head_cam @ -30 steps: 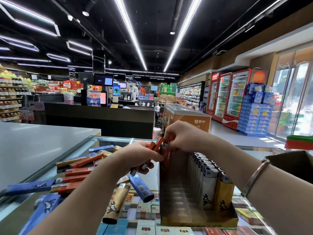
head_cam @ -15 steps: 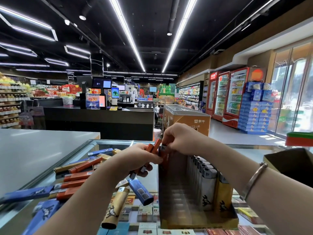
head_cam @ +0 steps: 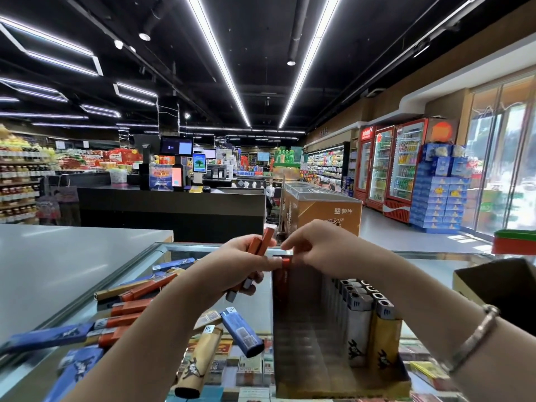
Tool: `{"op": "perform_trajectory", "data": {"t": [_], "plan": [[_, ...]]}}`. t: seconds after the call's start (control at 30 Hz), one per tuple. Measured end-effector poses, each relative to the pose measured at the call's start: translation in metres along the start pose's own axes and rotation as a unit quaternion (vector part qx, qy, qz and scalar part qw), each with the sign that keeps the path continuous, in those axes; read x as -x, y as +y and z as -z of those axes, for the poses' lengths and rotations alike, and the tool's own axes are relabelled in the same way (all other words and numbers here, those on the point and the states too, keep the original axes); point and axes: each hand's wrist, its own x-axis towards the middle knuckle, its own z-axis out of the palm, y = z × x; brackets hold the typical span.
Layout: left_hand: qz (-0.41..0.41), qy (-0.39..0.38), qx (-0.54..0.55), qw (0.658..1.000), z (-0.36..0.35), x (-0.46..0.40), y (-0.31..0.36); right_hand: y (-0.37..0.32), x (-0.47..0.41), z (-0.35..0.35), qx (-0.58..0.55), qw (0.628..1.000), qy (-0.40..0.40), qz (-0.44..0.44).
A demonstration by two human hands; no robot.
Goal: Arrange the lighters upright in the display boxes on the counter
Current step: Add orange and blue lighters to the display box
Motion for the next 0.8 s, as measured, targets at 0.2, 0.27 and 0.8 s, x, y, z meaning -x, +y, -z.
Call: {"op": "perform_trajectory", "data": {"t": [0.2,0.27,0.8], "plan": [[-0.094,0.032,0.152,0.983,-0.013,0.001,0.011,0.009,0.013,0.005,-0.165,0.971,0.162,0.064],[-0.092,0.059,0.182,0.977,-0.015,-0.001,0.011,0.007,0.016,0.002,-0.174,0.968,0.16,0.081],[-0.08,0.039,0.315,0.945,-0.022,-0.009,0.005,-0.003,0.038,-0.008,-0.078,0.965,0.212,0.135]]}}
